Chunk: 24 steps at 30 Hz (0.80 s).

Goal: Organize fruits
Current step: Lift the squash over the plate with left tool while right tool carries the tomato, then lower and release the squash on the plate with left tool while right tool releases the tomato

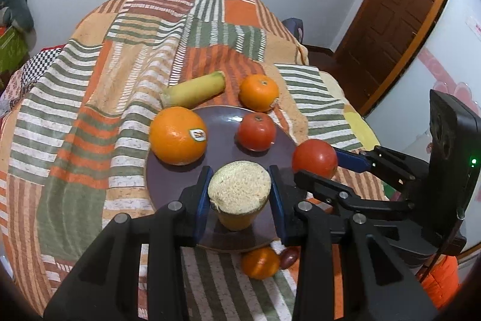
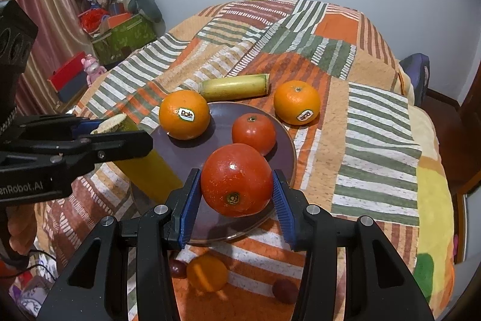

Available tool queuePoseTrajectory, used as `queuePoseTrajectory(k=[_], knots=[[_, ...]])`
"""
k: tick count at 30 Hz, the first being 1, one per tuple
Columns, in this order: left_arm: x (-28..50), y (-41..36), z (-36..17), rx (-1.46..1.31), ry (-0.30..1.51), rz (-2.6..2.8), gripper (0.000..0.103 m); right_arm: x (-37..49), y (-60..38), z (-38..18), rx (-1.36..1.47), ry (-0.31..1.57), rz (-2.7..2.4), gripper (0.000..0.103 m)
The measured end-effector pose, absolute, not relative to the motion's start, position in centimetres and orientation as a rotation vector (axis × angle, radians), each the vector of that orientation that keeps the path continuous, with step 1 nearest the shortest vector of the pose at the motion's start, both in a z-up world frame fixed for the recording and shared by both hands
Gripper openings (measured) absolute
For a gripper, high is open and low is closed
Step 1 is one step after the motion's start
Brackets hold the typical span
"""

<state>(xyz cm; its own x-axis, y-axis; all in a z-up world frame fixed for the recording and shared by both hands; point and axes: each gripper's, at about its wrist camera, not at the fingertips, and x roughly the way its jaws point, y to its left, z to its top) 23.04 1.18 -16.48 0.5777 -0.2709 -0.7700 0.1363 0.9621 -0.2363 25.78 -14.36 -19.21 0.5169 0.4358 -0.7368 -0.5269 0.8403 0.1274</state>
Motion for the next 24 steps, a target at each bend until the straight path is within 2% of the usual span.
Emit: queuePoseTrajectory(k=[11, 24], knots=[[23.9, 3.9, -17.0, -0.167, 0.903, -0.155, 0.042, 26.9, -12.3, -20.3, -0.148, 0.875, 0.616, 0.043], [25.1, 7.1, -21.0, -0.180, 0.974, -0.074, 0.048, 28.0, -11.0, -21.6, -0.168, 0.903, 0.630, 0.043]])
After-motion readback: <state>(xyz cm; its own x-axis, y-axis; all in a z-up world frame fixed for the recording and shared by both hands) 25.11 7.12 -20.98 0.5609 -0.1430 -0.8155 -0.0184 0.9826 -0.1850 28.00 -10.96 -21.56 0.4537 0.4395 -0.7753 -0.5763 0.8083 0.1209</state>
